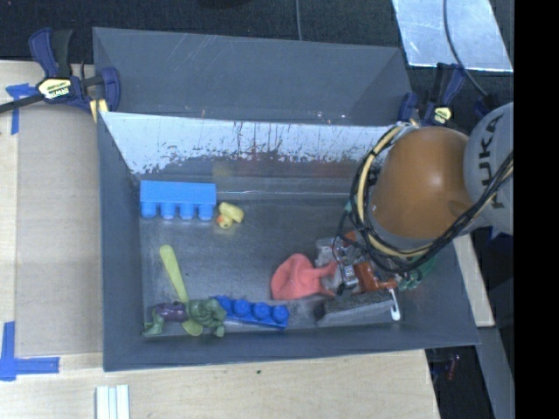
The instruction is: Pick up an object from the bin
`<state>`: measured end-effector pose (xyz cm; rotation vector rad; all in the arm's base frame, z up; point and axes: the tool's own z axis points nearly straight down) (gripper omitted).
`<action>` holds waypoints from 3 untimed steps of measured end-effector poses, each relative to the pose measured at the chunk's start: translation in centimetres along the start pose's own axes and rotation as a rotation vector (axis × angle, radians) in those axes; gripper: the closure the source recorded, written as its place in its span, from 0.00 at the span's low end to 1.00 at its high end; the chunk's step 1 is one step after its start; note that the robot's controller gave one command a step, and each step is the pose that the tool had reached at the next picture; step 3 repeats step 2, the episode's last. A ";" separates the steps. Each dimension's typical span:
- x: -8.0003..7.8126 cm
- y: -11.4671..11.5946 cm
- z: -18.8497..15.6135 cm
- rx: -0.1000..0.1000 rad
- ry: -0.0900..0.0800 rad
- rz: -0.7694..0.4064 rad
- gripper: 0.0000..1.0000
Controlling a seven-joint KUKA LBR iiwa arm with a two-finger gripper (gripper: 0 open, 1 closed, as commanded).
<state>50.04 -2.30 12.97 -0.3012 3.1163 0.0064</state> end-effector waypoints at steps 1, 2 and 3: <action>-2.0 -1.7 -3.7 0.002 -0.006 0.048 1.00; -1.8 -1.0 -10.5 0.000 0.000 0.044 1.00; -1.8 -1.0 -10.5 0.000 0.000 0.044 1.00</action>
Offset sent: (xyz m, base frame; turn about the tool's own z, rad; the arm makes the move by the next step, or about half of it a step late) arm 0.0160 0.0000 0.1945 0.0433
